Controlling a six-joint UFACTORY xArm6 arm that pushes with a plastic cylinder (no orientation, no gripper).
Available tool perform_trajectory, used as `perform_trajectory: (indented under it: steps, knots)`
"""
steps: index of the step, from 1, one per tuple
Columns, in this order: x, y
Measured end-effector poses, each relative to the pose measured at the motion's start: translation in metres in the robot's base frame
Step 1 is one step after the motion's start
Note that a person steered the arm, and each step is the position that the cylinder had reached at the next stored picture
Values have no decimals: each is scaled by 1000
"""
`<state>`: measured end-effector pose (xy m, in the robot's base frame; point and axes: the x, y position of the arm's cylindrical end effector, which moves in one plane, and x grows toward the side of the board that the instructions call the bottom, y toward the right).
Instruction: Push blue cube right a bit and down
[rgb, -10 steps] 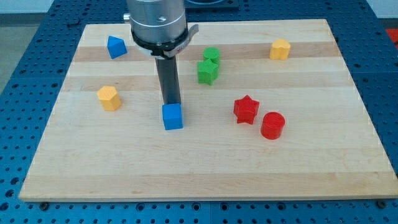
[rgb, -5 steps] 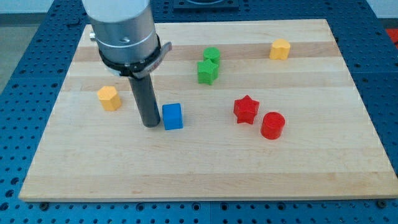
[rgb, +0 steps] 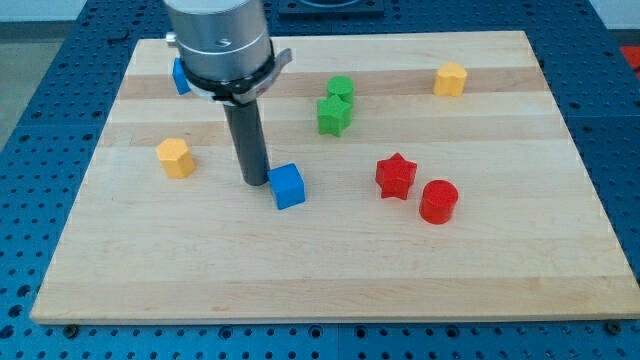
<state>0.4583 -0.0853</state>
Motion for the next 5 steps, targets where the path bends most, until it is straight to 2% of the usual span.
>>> perform_trajectory:
  steps: [3,5]
  knots:
    - [2,54]
    - [-26,30]
